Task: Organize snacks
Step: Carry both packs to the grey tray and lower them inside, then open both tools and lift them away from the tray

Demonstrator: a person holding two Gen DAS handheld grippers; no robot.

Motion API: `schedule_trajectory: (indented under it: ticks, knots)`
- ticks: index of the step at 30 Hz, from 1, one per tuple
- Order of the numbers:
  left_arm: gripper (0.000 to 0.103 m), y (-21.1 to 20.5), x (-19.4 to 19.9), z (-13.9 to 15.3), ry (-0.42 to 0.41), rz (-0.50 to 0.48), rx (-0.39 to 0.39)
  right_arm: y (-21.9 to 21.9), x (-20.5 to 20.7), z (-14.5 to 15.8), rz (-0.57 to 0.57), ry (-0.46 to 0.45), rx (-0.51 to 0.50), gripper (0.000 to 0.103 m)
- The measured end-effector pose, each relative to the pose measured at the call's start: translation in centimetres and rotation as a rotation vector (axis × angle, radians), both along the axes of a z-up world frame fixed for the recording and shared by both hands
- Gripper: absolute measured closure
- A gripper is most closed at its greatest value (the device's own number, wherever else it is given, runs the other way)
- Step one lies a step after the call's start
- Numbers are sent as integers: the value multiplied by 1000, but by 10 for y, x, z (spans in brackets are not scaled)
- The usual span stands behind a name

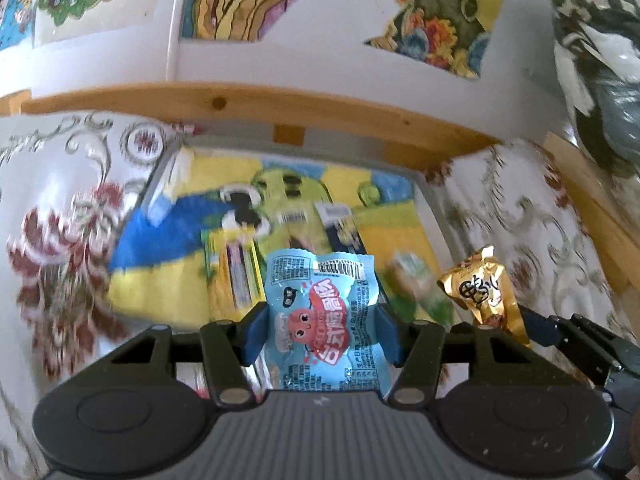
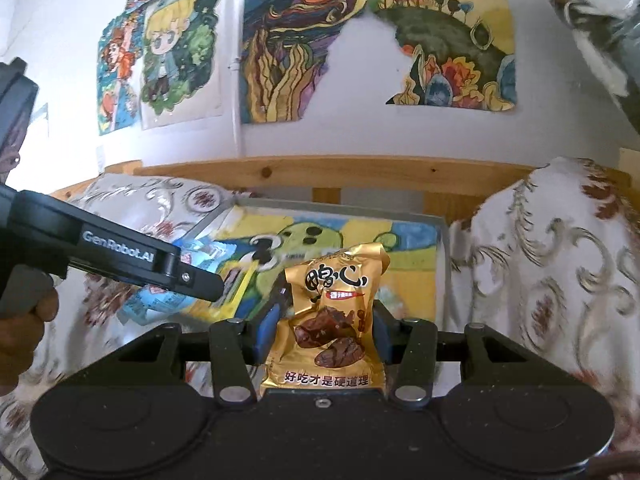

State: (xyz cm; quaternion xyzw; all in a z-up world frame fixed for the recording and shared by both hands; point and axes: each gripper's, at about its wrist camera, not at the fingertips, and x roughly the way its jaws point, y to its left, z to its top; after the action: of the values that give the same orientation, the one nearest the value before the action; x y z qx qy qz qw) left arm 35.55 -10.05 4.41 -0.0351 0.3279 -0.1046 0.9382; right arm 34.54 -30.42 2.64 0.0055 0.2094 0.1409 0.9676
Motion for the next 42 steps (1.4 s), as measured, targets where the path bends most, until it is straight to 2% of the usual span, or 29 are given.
schedule_trajectory:
  ticks: [4, 7, 15, 21, 27, 32, 42]
  knots:
    - [42, 2, 31, -4, -43, 5, 11, 8, 43, -8, 8, -13, -4, 53]
    - [42, 5, 57, -13, -55, 19, -17, 14, 68, -14, 15, -18, -9, 53]
    - [42, 4, 95, -46, -68, 16, -31, 23, 103, -35, 35, -15, -65, 53]
    - [42, 4, 106, -64, -51, 2, -62, 24, 112, -54, 28, 16, -77, 53]
    - [41, 4, 110, -74, -37, -8, -88, 26, 114, -59, 26, -9, -101, 52]
    - [41, 2, 111, -75, -55, -12, -83, 29, 110, -62, 34, -33, -142, 50]
    - [37, 3, 110, -75, -52, -7, -86, 26, 108, -62, 19, -35, -151, 44]
